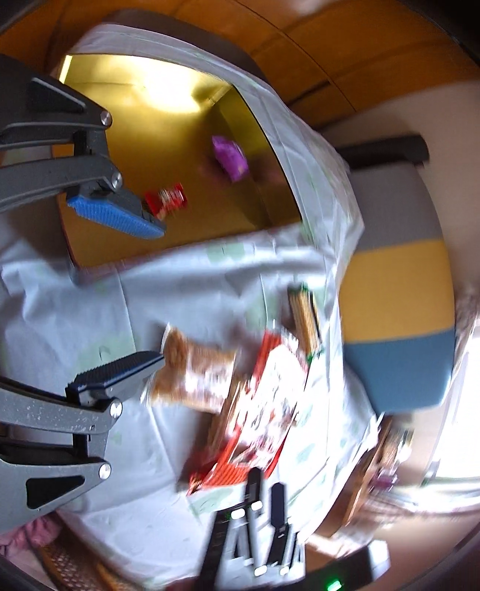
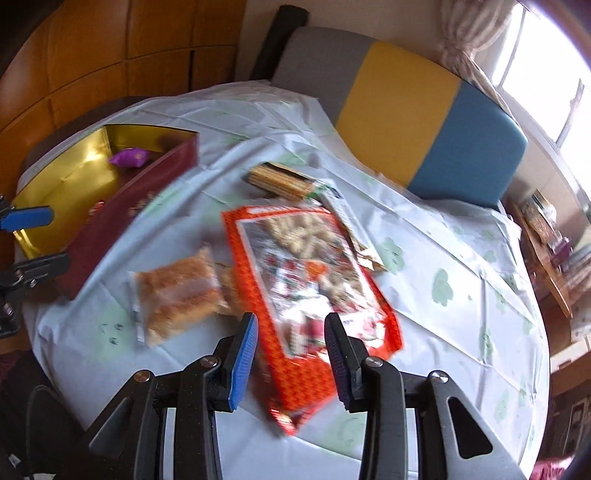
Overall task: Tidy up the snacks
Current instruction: 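Grasp the clear pastry pack with the left gripper, then place the pastry pack into the gold tin with the left gripper while the right grasps the pink-rose candy bar, then carry the pink-rose candy bar to the gold tin and release it with the right gripper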
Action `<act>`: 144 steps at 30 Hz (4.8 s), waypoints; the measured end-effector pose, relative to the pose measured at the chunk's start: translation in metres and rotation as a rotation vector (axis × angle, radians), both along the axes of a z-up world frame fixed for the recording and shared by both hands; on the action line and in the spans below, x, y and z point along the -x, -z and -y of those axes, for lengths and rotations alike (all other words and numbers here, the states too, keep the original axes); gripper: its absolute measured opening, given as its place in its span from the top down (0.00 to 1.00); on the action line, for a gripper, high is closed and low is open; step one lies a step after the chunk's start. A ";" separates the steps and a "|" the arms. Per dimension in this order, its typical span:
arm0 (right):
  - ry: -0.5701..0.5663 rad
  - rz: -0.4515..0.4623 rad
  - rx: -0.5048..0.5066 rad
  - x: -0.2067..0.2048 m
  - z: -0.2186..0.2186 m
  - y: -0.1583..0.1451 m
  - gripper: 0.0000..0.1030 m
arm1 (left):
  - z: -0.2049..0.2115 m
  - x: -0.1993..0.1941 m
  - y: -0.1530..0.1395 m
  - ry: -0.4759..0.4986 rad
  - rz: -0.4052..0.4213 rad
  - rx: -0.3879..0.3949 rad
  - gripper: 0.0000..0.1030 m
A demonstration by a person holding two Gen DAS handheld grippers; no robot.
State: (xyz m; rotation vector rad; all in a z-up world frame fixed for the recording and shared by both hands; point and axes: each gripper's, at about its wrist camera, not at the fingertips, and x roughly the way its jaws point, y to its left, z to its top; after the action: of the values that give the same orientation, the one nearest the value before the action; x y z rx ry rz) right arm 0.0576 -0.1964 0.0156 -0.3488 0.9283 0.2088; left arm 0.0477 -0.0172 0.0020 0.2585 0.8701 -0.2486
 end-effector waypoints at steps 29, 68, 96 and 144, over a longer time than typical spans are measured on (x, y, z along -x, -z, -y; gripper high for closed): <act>0.418 -0.202 -0.626 -0.035 0.127 0.010 0.60 | 0.077 -0.061 0.065 0.173 -0.159 -0.015 0.42; 0.334 -0.242 -0.354 -0.063 0.072 0.050 0.77 | -0.128 -0.108 -0.003 -0.435 -0.117 0.274 0.43; 0.315 -0.228 -0.314 -0.063 0.066 0.049 0.77 | -0.099 -0.059 0.000 -0.410 -0.059 0.138 0.40; -0.328 -0.247 -0.419 -0.018 -0.198 -0.005 0.76 | -0.201 0.011 0.014 -0.660 -0.046 0.212 0.36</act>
State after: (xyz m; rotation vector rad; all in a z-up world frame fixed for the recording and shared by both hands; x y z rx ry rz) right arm 0.0757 0.0012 0.0202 -0.0841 1.0384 0.7484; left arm 0.0366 0.1839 -0.0125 -0.2372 0.9216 0.2699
